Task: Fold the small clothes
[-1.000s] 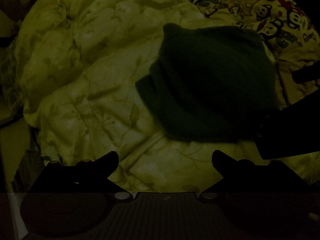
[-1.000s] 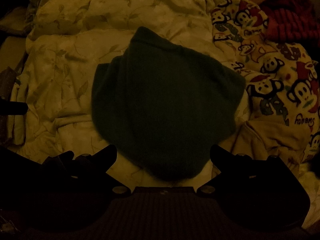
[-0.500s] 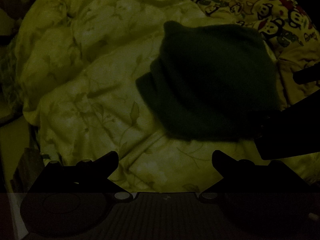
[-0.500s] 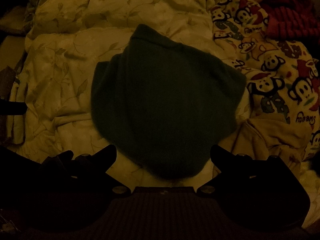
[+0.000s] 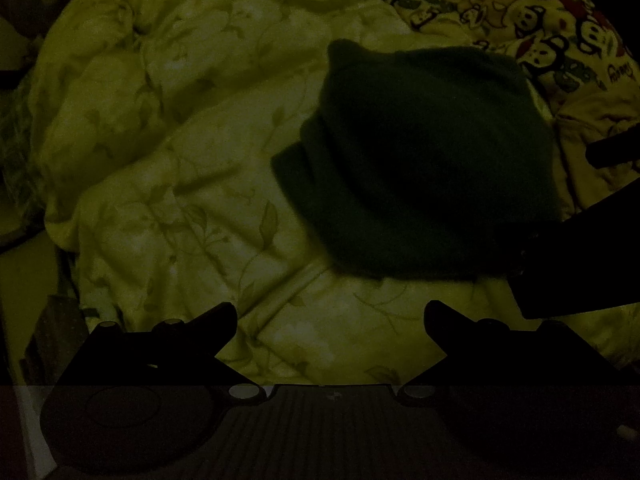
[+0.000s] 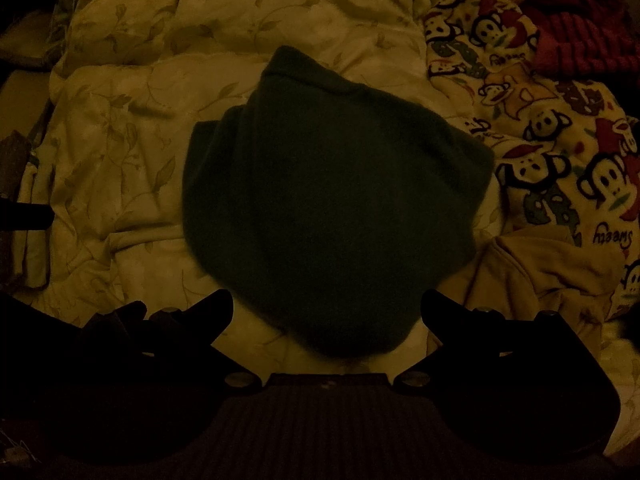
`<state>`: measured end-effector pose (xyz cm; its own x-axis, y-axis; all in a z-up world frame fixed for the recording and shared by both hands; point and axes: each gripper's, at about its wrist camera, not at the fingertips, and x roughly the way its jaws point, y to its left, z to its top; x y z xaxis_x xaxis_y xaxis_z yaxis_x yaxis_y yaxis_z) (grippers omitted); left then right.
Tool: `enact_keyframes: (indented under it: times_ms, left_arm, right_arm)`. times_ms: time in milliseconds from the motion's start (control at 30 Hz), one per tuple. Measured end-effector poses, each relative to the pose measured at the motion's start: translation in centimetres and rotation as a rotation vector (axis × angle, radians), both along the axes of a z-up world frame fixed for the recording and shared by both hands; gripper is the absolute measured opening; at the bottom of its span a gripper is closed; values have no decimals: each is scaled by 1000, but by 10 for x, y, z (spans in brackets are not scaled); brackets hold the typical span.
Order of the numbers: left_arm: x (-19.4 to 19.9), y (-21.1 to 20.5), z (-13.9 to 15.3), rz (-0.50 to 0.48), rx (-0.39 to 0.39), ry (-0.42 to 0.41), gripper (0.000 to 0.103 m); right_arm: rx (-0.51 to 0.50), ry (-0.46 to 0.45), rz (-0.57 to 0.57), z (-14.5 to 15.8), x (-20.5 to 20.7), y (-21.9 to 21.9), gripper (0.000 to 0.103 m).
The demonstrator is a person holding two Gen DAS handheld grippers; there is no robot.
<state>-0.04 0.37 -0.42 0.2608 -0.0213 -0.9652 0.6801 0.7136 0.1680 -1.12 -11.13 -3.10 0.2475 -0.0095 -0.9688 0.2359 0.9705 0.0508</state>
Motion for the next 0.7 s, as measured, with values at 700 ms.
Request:
enact_keyframes:
  times_ms: [700]
  left_arm:
    - [-5, 164, -33, 511, -324, -173, 103]
  right_arm:
    - [-39, -427, 144, 0, -14, 49, 102]
